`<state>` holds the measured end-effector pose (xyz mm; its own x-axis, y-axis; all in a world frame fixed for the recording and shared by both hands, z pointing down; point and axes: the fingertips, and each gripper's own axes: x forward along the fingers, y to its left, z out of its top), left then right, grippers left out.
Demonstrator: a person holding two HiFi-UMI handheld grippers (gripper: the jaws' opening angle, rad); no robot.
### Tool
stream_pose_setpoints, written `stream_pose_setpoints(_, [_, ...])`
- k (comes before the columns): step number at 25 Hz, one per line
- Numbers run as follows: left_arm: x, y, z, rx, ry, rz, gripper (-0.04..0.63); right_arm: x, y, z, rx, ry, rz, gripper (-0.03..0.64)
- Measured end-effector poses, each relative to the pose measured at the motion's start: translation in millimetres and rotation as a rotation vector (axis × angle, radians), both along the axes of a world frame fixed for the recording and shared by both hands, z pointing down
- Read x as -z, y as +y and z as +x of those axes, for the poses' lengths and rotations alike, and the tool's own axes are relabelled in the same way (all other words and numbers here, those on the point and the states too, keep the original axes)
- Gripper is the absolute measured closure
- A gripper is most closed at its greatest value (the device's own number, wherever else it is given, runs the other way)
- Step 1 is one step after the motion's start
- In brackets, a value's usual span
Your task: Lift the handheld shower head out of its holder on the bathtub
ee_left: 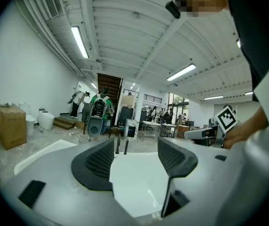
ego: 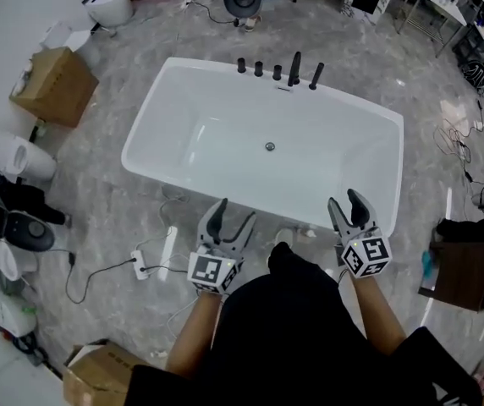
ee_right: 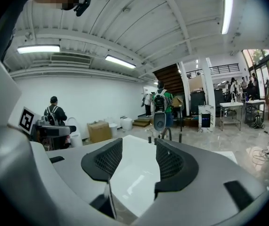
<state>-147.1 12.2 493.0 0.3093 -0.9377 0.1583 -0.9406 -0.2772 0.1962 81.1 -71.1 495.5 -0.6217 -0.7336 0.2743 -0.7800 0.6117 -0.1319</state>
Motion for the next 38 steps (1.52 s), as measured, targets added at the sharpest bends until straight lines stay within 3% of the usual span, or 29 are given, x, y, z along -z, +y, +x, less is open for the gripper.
stream_pose_setpoints(6, [-23,-52,28,-0.055,-0.017,-0.059,0.325,-35,-37,41,-0.055,0.016,-0.055,0.416])
stream_pose_setpoints(14, [-22,-112,61,-0.117,-0.021,-0.087,0.326,-39,-91,63,-0.057,-0.009,-0.067,0.415])
stream_pose_setpoints(20, [-16,-156,78,-0.117,-0.017,-0.074,0.325,-38,-139,83,-0.079,-0.037,-0.08,0.415])
stream_pose_setpoints(38, [-21,-251,58,-0.229,0.04,-0.068,0.325,-60,-255,45,-0.149,0.003,-0.129,0.416])
